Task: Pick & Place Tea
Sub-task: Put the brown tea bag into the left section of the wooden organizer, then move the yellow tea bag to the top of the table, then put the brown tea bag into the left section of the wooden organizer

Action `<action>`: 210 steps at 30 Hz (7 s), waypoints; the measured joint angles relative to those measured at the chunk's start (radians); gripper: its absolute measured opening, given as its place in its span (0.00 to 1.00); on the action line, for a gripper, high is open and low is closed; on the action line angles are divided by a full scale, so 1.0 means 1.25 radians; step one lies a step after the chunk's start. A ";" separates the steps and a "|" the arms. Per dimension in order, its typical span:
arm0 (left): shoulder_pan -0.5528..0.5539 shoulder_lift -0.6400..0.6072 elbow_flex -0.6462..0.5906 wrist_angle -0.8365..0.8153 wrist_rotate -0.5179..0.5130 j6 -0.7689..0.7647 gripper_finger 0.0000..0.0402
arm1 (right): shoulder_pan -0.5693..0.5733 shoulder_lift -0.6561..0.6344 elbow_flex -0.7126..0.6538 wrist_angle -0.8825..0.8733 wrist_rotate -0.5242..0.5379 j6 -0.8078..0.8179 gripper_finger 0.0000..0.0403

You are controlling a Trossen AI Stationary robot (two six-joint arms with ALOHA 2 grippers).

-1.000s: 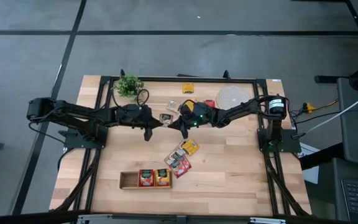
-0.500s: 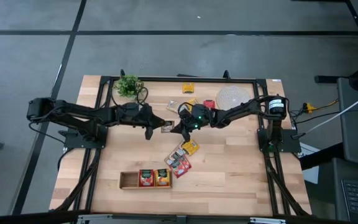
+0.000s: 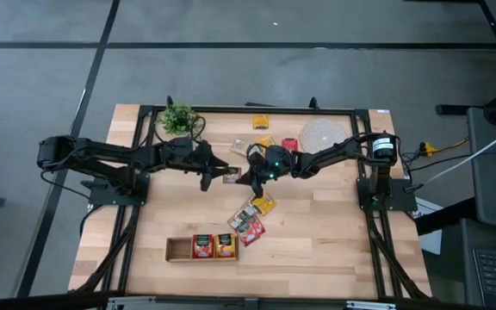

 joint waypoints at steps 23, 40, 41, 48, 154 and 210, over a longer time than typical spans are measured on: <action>-0.009 0.000 0.000 -0.018 0.017 0.046 0.02 | 0.021 0.000 0.001 0.047 -0.007 -0.013 0.05; -0.143 -0.185 0.000 -0.234 -0.044 -0.017 0.00 | 0.041 0.001 0.001 -0.034 -0.049 0.113 0.07; -0.165 -0.210 0.000 -0.252 -0.047 -0.028 0.00 | 0.044 0.001 0.001 -0.034 -0.049 0.117 0.07; -0.392 -0.318 0.000 -0.363 -0.166 -0.153 0.01 | 0.067 0.001 0.001 -0.035 -0.033 0.133 0.07; -0.217 -0.115 -0.092 -0.170 -0.317 -0.151 0.24 | 0.182 -0.172 0.000 -0.668 0.232 0.316 0.01; -0.069 0.219 -0.089 0.159 -0.135 -0.129 0.25 | 0.094 -0.037 0.001 -0.350 0.224 0.242 0.01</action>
